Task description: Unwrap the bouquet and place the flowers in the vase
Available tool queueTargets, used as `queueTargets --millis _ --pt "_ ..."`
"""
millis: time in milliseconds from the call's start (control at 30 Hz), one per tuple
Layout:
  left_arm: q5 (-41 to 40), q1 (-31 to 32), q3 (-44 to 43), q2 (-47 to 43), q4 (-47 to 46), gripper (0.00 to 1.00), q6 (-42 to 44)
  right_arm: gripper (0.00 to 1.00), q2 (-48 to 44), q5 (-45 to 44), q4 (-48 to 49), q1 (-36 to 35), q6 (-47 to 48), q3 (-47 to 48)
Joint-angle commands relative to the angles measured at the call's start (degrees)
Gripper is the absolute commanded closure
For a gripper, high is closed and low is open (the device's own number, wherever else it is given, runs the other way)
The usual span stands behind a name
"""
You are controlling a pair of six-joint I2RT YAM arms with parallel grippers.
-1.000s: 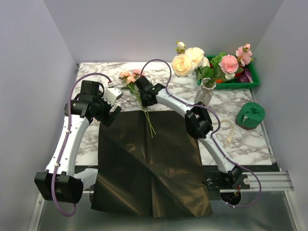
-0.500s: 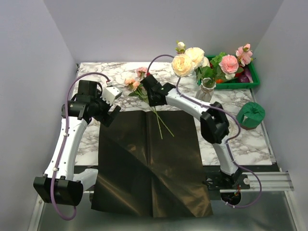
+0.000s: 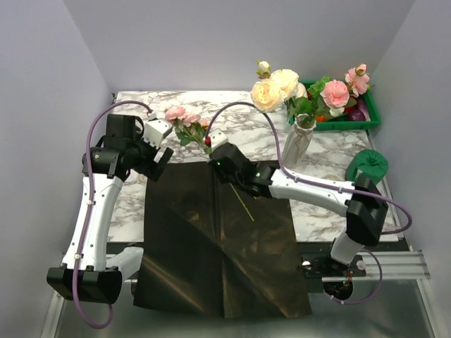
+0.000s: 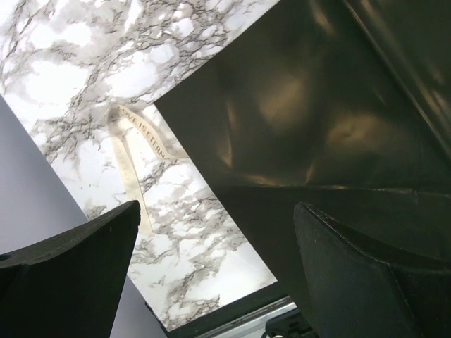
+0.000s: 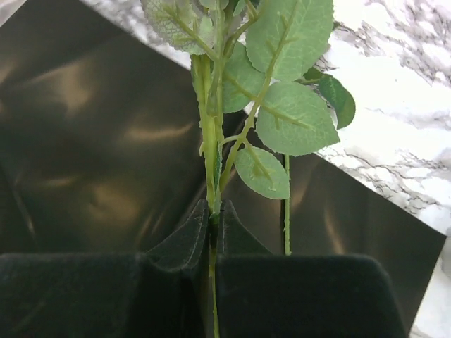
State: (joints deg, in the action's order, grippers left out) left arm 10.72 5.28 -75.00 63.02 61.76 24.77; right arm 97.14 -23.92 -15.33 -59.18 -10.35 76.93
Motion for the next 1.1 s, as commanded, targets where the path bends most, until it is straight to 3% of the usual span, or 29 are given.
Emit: queueTargets --millis 0,367,467,600,833,933,1067 --pt "-3.8 -1.8 -3.8 0.7 -1.6 0.01 -5.0 0.99 -9.8 -5.1 11.0 -2.9 7.9 -4.1" --pt "0.5 -4.8 -8.1 3.9 -3.0 0.01 -10.2 0.99 -34.4 -14.2 11.7 -9.3 8.2 -18.4" --pt "1.6 -6.2 -7.0 4.2 -3.4 0.01 -10.4 0.99 -40.4 -14.6 17.8 -12.4 10.6 -21.0" --pt "2.2 -6.2 -5.8 4.6 -3.7 0.01 -10.4 0.99 -45.4 -14.0 20.2 -15.3 18.9 -13.9" --pt "3.2 -6.2 -6.3 5.0 -3.2 0.01 -10.7 0.99 -42.5 -8.5 20.6 -16.8 32.1 3.4" --pt "3.2 -6.2 -6.6 5.2 -3.0 0.01 -10.7 0.99 -43.3 -11.6 25.7 -16.8 40.5 6.1" --pt "3.9 -6.2 -7.0 5.4 -2.7 0.01 -10.2 0.99 -45.2 -20.4 40.7 -16.8 55.9 5.6"
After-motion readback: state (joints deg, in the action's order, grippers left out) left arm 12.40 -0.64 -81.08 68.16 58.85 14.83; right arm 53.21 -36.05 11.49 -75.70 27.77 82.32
